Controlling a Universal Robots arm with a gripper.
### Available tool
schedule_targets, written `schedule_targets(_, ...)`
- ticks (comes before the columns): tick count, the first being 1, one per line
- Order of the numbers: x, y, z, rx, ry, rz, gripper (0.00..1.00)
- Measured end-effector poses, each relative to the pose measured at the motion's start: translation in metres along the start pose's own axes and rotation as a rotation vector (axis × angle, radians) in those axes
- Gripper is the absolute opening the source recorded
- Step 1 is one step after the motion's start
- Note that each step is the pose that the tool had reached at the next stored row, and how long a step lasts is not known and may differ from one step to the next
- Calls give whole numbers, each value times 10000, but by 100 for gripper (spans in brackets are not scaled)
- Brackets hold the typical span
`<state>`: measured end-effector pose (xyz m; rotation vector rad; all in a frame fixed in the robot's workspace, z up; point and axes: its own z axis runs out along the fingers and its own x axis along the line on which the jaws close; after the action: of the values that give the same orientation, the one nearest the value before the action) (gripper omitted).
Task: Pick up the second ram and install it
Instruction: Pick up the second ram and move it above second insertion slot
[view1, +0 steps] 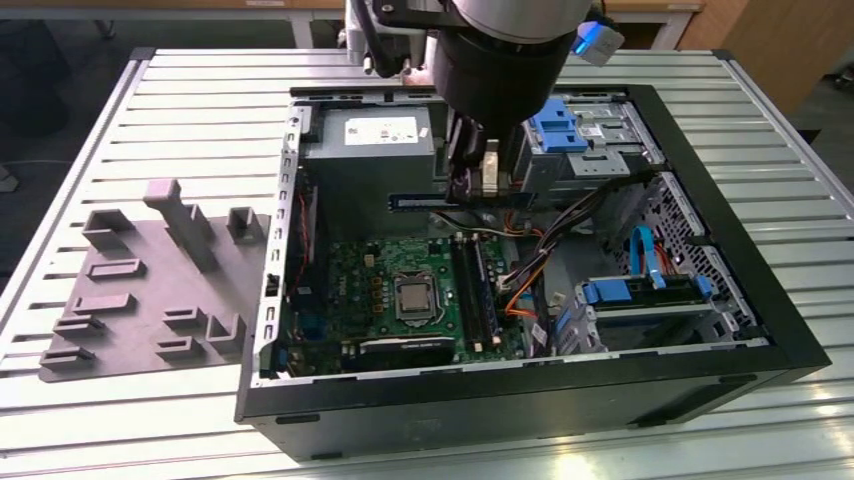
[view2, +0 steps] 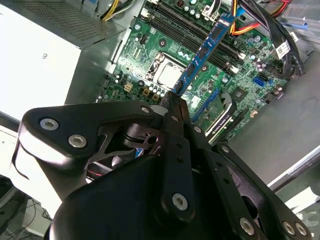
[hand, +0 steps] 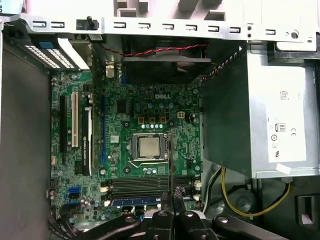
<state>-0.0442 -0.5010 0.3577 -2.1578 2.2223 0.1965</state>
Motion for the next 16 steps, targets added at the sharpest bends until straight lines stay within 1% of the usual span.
schedule_targets(7,8,-6,72,-89,1,39,11)
schedule_targets(11,10,-9,98,-90,2,22,11)
schedule_targets(16,13,-12,154,-95,10,-94,11)
